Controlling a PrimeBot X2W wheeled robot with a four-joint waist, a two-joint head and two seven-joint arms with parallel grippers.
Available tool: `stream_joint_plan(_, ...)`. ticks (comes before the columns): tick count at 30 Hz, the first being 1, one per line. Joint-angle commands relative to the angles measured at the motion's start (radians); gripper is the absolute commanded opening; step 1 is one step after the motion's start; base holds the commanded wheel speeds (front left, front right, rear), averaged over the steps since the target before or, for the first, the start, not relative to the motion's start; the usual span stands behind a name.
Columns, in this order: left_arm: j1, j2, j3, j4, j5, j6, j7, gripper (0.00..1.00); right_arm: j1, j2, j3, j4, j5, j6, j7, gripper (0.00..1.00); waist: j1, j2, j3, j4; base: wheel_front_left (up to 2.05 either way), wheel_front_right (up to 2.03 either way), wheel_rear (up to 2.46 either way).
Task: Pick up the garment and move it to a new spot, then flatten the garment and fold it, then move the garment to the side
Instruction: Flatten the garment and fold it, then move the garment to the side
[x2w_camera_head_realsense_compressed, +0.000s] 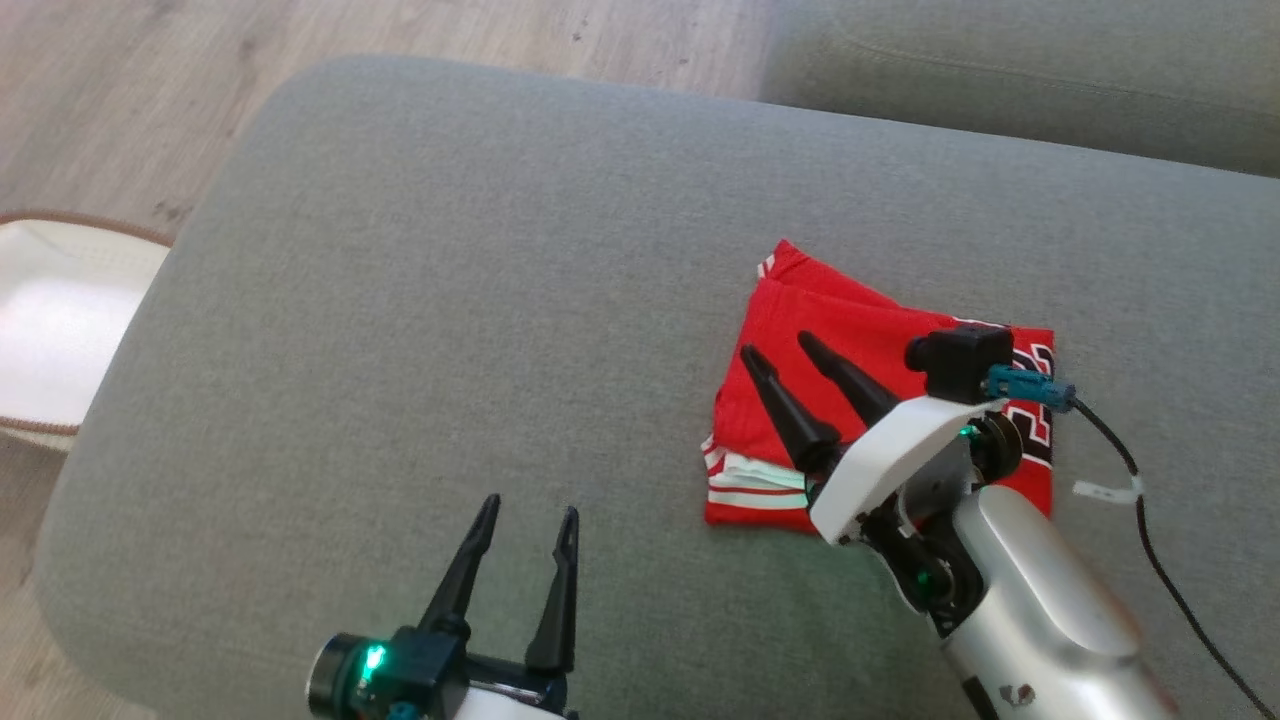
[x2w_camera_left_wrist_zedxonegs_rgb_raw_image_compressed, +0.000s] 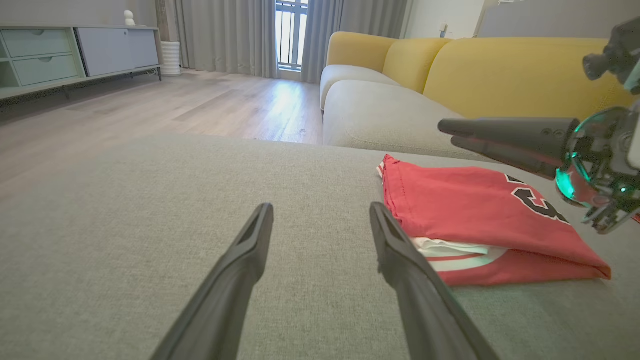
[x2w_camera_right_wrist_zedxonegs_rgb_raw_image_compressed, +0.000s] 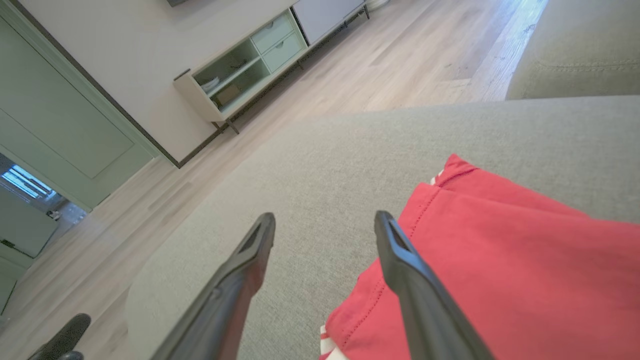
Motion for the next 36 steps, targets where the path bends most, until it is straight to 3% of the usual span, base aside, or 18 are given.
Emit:
stream_joint_plan(1, -0.019, -0.001, 0.045, -0.026, 0.014, -0.003, -0.010, 1.00, -0.053, 0.015, 0.016, -0.046, 0.008, -0.001, -0.022, 1.00, 0.0000, 0.0000, -0.007, -0.012, 0.00, 0.00, 0.00)
stream_joint_plan(7, -0.005, 0.008, 0.072, -0.039, 0.030, 0.006, -0.010, 1.00, -0.029, -0.058, 0.002, -0.107, -0.029, -0.001, -0.138, 1.00, 0.0000, 0.0000, -0.048, -0.080, 0.00, 0.00, 0.00)
stream_joint_plan(14, 0.035, 0.018, 0.120, -0.047, 0.014, 0.027, -0.010, 1.00, 0.071, -0.131, -0.090, -0.123, -0.081, -0.001, -0.303, 1.00, 0.0000, 0.0000, -0.107, -0.187, 0.00, 0.00, 0.00)
stream_joint_plan(20, 0.058, 0.015, 0.169, -0.074, 0.014, 0.058, -0.010, 1.00, 0.187, -0.182, -0.155, -0.135, -0.162, -0.001, -0.384, 1.00, 0.0000, 0.0000, -0.129, -0.254, 0.00, 0.00, 0.00)
stream_joint_plan(29, 0.114, -0.016, 0.222, -0.130, 0.062, 0.056, -0.010, 1.00, 0.366, -0.146, -0.252, -0.182, -0.250, -0.001, -0.398, 1.00, 0.0000, 0.0000, -0.161, -0.285, 0.00, 0.00, 0.00)
stream_joint_plan(36, 0.175, -0.042, 0.252, -0.112, 0.110, 0.038, -0.010, 1.00, 0.454, -0.103, -0.255, -0.194, -0.270, -0.001, -0.398, 1.00, 0.0000, 0.0000, -0.181, -0.291, 0.00, 0.00, 0.00)
